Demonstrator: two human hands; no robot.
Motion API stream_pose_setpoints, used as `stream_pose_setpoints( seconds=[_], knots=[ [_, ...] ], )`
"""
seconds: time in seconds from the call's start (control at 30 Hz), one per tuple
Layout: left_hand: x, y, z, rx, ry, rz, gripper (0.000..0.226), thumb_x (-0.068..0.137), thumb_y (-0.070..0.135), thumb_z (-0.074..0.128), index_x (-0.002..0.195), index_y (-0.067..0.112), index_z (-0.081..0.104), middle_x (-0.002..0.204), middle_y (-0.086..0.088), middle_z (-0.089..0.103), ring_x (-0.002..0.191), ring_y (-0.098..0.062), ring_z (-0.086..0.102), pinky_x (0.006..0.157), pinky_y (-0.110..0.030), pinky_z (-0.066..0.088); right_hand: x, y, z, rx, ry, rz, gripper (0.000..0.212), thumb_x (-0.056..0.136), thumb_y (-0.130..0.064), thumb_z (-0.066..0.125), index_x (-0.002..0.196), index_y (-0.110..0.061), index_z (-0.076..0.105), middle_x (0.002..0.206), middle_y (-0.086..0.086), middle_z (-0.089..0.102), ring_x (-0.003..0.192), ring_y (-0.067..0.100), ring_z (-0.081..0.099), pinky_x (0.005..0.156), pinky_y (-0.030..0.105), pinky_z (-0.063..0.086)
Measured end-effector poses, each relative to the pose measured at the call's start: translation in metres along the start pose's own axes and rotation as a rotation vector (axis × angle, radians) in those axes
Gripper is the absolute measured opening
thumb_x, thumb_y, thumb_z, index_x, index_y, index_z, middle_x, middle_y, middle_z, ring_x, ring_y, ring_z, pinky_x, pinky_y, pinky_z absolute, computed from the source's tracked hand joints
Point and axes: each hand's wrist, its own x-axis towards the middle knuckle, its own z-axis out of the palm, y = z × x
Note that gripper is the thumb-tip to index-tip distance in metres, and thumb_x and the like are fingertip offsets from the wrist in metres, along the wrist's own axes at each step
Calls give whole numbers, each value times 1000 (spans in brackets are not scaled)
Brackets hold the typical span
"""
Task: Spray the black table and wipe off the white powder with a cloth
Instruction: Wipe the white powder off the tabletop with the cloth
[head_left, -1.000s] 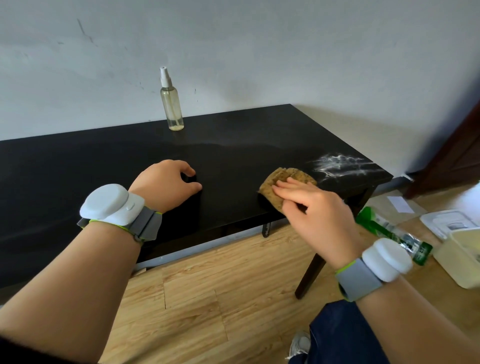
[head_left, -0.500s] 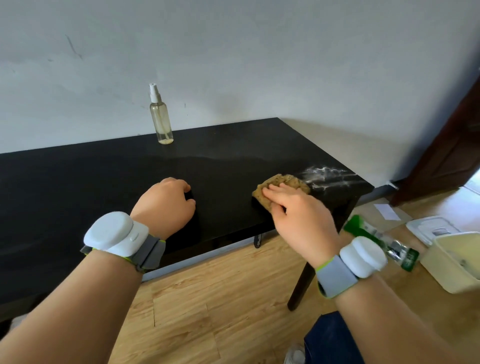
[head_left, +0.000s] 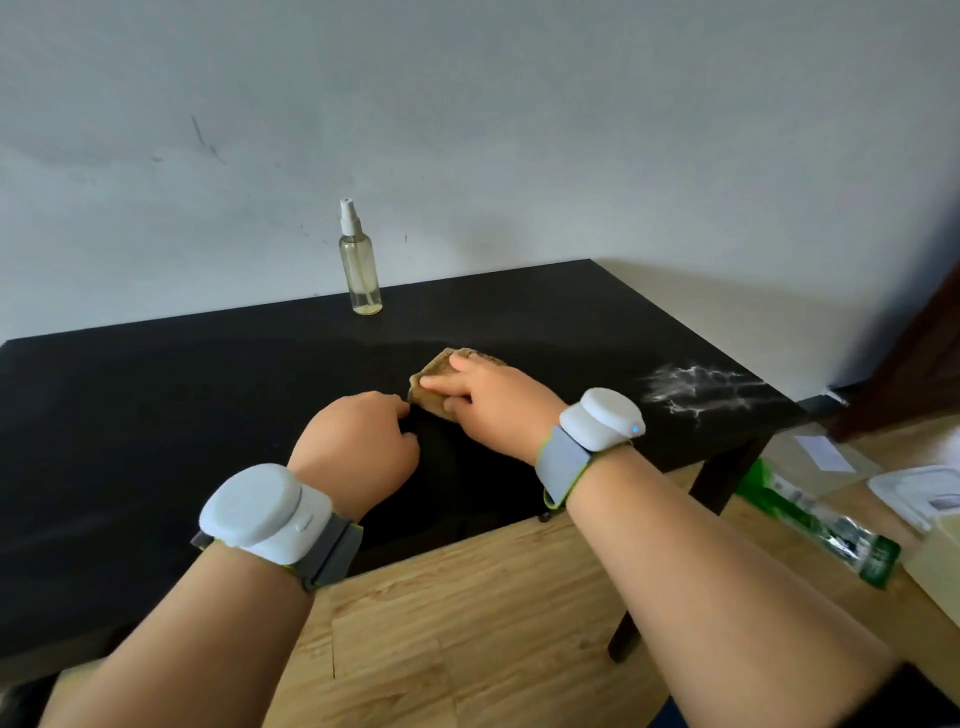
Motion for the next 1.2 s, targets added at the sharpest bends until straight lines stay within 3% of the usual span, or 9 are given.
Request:
stream_pose_setpoints(
  seconds=[0.2,0.33,0.5,0.67,0.77,0.87,1.03,1.13,1.2],
  knots=[
    [-3,-2,0,-11,11,19,49,98,29,45,146,26,37,155,12,32,129,-15,49,104,-30,43,58,35,-6,-207,-28,144,55,101,-27,32,154,-32,18,160,14,18,148,34,14,120,44,14],
    [-2,-4,2,-19,3,52,50,99,30,43,148,25,35,157,12,28,139,-14,37,109,-29,35,55,91,-26,-300,58,311,57,94,-28,29,149,-39,25,161,-2,21,143,35,24,117,46,23],
    [3,-11,2,-25,-24,84,51,99,31,45,148,26,33,157,12,27,142,-13,32,111,-30,33,44,102,-49,-253,67,522,50,102,-25,26,151,-32,28,161,-1,23,144,33,27,116,44,27],
    [7,-23,0,-76,-27,137,52,95,35,52,145,29,40,154,17,32,141,-9,33,111,-28,31,62,34,-27,-184,43,205,45,103,-41,32,147,-31,39,156,-2,35,144,25,29,114,32,25],
    [9,-30,-4,-94,-53,166,51,92,37,56,142,32,45,151,19,36,138,-8,37,109,-26,33,89,-12,-4,-243,-49,91,51,95,-63,25,143,-47,37,152,0,37,140,31,29,113,43,28],
    [8,-37,-11,-96,-73,160,43,89,34,60,132,36,56,136,14,54,123,-10,51,94,-21,40,107,-52,11,-174,-116,81,57,84,-74,28,137,-56,40,144,1,38,135,35,29,104,49,31],
    [7,-67,-26,-38,-7,49,25,87,31,61,111,35,67,117,10,62,106,-12,58,92,-27,48,122,-76,13,-157,-142,27,47,96,-56,31,143,-53,34,150,1,34,137,35,27,109,49,25],
    [5,-75,-30,-24,-17,31,30,86,36,64,117,34,65,123,12,56,113,-11,55,95,-28,47,124,-64,4,-193,-132,76,50,105,-35,29,154,-33,21,159,1,23,143,32,22,112,41,22],
    [5,-76,-29,-33,-32,22,33,87,35,64,120,33,63,126,12,55,115,-11,54,96,-28,47,126,-49,0,-160,-79,131,50,105,-31,31,154,-23,24,160,5,23,144,31,22,112,40,22]
  ],
)
